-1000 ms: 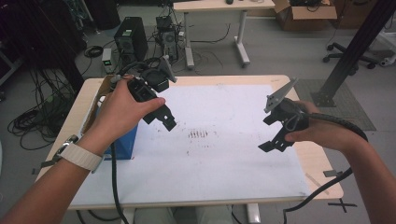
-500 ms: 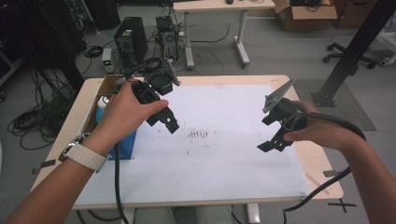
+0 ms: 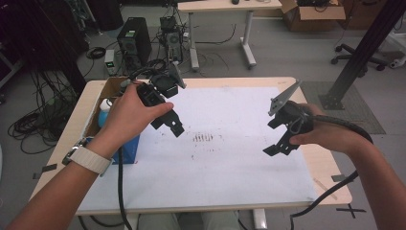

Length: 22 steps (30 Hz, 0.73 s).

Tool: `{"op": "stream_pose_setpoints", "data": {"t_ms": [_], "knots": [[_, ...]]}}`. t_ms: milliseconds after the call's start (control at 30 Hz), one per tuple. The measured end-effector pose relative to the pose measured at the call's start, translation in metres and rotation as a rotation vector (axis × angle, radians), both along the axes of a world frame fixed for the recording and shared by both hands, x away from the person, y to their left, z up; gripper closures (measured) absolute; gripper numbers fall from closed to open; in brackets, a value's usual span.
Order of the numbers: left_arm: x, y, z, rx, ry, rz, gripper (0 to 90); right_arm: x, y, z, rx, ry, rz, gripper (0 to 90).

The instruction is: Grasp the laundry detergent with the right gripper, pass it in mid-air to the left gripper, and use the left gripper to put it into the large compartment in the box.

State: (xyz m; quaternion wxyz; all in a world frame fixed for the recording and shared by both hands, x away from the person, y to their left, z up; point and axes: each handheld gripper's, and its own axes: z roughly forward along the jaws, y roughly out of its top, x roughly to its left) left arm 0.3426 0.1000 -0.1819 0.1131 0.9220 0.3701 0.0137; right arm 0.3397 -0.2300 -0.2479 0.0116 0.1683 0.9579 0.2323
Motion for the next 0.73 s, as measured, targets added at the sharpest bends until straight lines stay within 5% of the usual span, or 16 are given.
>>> {"op": "stream_pose_setpoints", "data": {"t_ms": [733], "knots": [[0.0004,0.0004,-0.0004,-0.002,0.0,-0.001,4.4,-0.0013,-0.0014,-0.0023,0.004,0.005,0.001,6.1]]}}
